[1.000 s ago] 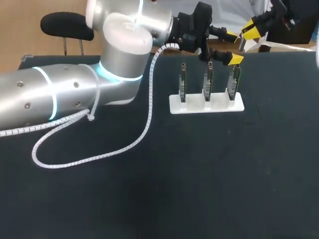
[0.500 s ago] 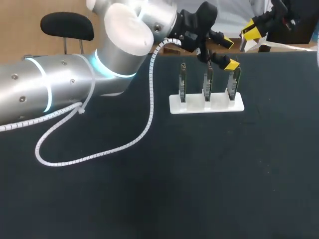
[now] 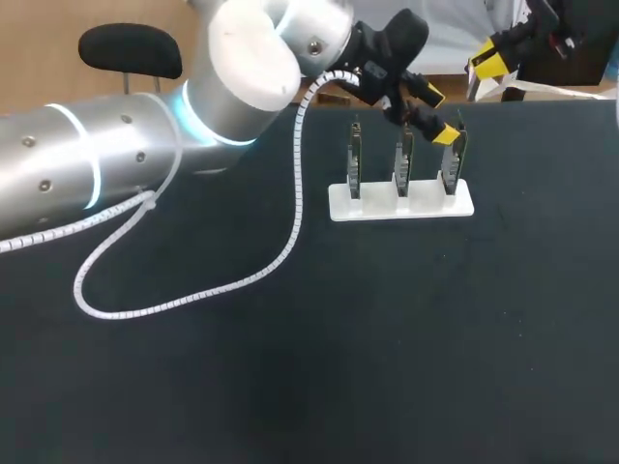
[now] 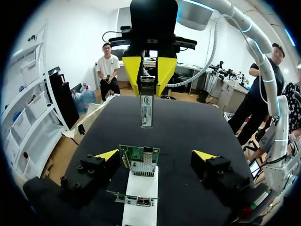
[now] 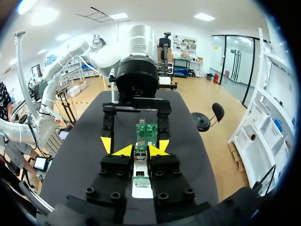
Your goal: Pick up the optical module with the left hand, and insert it into the network port with the right hand.
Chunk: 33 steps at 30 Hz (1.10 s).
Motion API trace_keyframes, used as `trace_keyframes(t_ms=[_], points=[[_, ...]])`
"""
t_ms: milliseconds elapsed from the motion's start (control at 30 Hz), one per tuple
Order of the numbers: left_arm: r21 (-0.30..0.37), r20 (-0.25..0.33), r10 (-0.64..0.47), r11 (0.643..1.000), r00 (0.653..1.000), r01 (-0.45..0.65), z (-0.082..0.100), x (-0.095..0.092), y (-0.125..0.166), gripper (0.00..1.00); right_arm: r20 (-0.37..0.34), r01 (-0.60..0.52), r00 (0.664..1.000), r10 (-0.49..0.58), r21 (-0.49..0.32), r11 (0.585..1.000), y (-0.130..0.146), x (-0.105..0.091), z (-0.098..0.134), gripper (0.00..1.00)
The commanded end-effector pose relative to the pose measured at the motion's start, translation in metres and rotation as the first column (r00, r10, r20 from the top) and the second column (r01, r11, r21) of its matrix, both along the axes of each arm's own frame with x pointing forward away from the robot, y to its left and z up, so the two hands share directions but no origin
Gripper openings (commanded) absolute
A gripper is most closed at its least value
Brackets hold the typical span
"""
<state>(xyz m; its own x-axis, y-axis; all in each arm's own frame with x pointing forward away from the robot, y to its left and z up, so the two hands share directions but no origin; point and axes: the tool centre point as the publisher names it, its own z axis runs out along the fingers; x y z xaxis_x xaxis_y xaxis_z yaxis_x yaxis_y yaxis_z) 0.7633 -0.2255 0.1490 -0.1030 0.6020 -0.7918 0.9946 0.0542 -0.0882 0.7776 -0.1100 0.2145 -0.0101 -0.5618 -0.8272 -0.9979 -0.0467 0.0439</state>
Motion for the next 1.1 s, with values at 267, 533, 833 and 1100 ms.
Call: trace_keyframes(t_ms=[267, 533, 833, 1100], points=[[0.026, -0.005, -0.008, 1.0, 1.0, 0.008, -0.0025, 0.0083, -0.0034, 1.0, -0.001, 0.004, 1.0, -0.004, -0.004, 1.0, -0.0009, -0.0003, 0.0002, 0.0], [0.016, -0.003, -0.016, 1.0, 1.0, 0.016, -0.0031, 0.0119, -0.0054, 1.0, -0.004, 0.004, 1.0, -0.004, -0.004, 1.0, -0.001, 0.0025, -0.0003, 0.0], [0.0, -0.005, -0.046, 0.999, 0.999, 0.046, -0.0021, 0.0128, -0.0067, 1.0, -0.005, -0.004, 1.0, 0.004, 0.003, 1.0, -0.0007, 0.0047, -0.0008, 0.0], [0.0, -0.005, -0.046, 0.999, 0.999, 0.046, -0.0021, 0.0128, -0.0067, 1.0, -0.001, -0.03, 1.0, 0.03, -0.014, 0.999, 0.0017, 0.0051, -0.0075, 0.0]])
